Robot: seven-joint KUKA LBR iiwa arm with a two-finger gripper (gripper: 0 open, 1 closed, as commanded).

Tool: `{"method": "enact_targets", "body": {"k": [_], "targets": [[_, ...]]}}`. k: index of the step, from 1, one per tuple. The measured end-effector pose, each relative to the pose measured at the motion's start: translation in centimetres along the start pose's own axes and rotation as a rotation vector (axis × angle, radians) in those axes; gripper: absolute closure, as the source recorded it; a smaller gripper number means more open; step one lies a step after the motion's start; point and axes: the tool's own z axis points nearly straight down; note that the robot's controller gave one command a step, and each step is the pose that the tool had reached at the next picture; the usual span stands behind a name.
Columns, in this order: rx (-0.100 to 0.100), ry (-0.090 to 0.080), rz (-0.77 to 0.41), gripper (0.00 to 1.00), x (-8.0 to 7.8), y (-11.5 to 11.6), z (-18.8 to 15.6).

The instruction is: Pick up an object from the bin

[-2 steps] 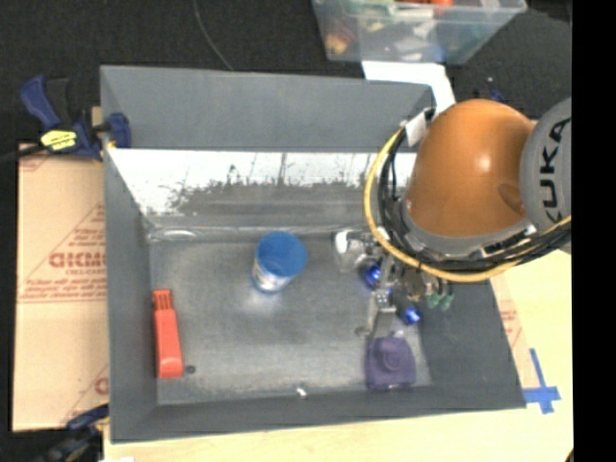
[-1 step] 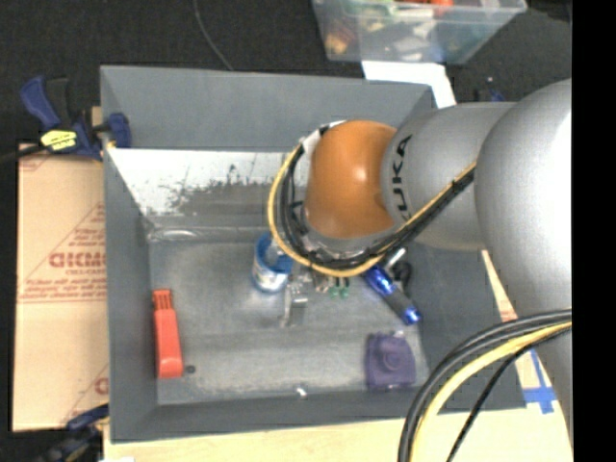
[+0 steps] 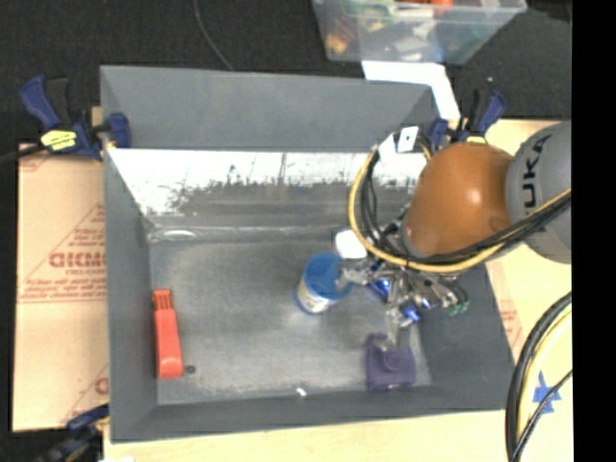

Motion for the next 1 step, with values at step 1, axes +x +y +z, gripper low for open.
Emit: {"method": "enact_targets", "body": {"k": [1], "targets": [[-0.004,-0.003,0.323,0.00,-10.38,4.94,2.65]]}}
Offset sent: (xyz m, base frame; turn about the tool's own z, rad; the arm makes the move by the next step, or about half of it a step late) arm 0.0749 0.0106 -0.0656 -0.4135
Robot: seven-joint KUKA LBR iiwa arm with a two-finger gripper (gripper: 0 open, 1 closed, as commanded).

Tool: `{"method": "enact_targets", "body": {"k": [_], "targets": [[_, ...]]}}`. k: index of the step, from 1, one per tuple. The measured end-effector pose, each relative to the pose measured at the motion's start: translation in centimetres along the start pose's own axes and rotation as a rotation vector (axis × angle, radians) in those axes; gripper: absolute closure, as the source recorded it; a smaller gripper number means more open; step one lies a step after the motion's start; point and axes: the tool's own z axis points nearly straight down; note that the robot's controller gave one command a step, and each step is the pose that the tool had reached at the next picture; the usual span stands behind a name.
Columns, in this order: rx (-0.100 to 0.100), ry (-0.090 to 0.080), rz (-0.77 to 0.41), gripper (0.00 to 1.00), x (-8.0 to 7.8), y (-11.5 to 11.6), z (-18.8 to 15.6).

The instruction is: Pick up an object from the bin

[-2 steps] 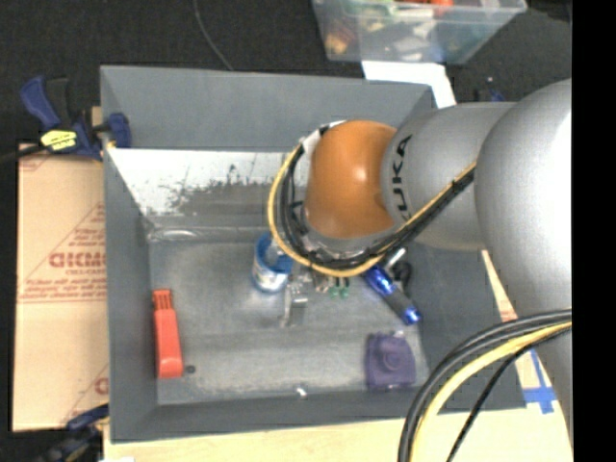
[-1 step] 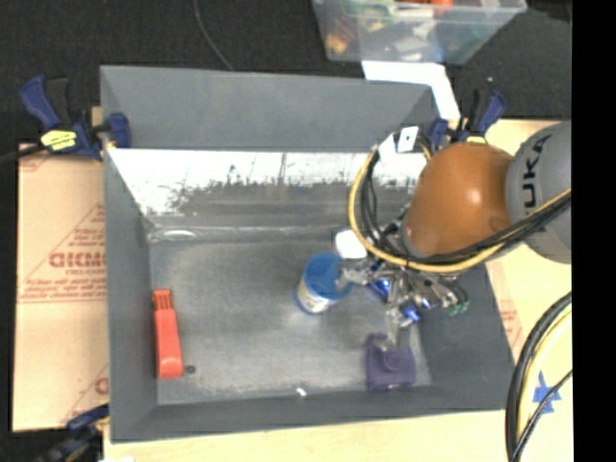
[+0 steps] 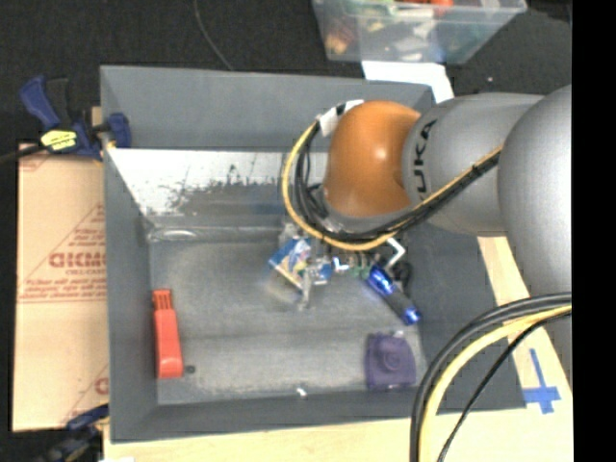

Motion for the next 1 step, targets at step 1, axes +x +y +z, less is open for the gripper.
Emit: {"method": "enact_targets", "body": {"k": [1], "targets": [[0.007,-0.004,-0.476,0.00,-0.07,-3.99,2.29]]}}
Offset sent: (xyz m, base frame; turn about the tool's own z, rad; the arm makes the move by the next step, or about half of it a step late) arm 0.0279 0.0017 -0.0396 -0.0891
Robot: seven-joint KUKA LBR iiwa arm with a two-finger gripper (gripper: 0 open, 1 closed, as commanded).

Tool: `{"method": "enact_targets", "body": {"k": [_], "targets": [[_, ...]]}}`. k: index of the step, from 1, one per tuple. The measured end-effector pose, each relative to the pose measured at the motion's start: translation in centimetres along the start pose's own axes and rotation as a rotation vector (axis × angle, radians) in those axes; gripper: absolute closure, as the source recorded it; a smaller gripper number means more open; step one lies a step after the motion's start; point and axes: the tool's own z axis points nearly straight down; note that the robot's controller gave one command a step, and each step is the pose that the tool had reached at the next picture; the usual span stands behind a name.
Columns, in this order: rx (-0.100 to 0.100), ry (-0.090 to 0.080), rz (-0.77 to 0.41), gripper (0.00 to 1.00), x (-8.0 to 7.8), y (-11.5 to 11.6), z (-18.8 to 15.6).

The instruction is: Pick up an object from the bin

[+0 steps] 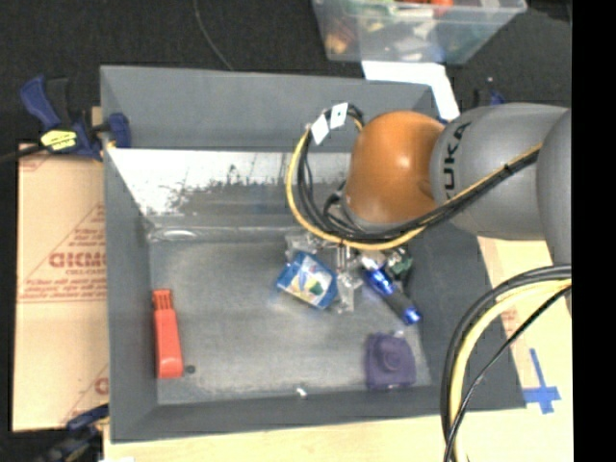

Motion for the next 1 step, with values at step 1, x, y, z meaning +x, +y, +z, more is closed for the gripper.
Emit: {"method": "enact_targets", "body": {"k": [1], "targets": [[-0.004,-0.010,0.386,1.00,-4.52,1.82,0.83]]}}
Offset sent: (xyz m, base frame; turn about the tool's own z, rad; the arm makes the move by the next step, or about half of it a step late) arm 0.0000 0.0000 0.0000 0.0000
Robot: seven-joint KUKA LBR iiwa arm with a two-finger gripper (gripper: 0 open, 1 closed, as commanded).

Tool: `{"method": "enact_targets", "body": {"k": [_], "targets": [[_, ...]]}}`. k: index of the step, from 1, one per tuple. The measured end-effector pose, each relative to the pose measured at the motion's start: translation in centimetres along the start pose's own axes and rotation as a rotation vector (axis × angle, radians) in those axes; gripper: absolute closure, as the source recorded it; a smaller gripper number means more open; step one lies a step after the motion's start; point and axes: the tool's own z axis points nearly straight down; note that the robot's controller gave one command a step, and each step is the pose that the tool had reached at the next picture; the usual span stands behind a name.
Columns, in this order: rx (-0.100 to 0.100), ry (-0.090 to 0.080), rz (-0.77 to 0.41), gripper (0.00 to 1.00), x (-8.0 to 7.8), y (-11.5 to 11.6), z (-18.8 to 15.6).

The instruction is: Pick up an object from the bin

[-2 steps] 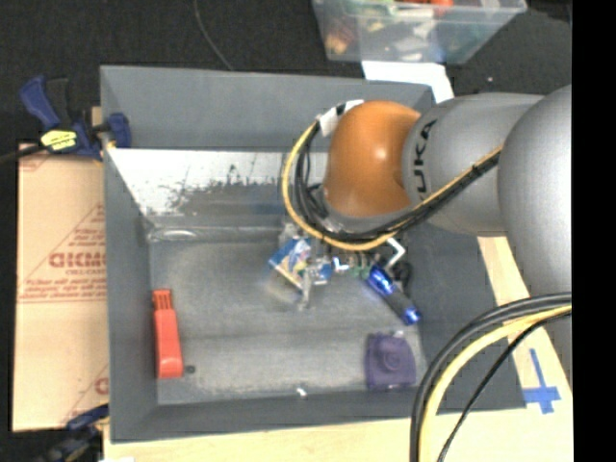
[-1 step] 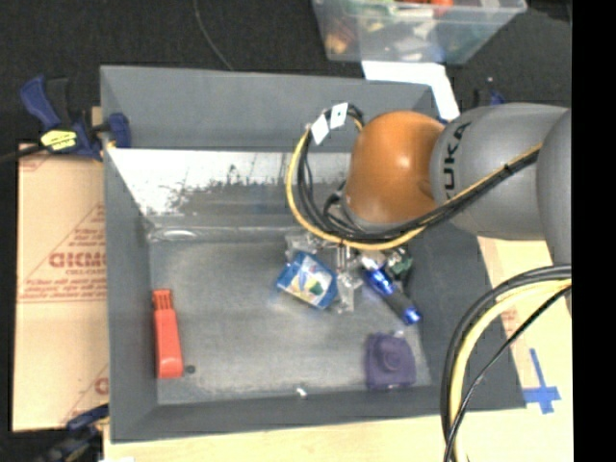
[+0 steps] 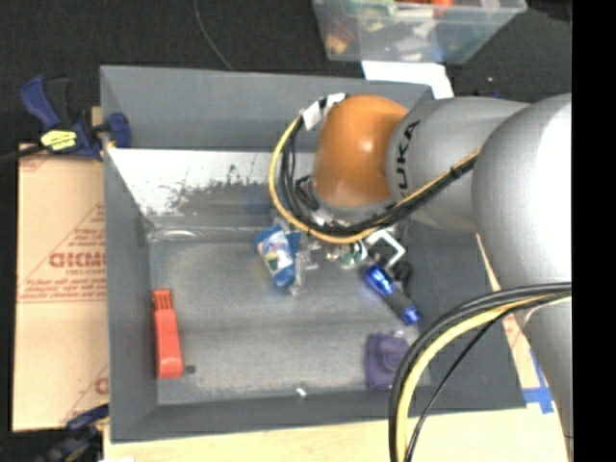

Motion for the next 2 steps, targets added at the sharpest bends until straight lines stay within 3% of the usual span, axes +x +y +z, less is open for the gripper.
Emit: {"method": "enact_targets", "body": {"k": [2], "targets": [[0.000,-0.005,0.002,1.00,-0.02,-0.12,-0.75]]}}
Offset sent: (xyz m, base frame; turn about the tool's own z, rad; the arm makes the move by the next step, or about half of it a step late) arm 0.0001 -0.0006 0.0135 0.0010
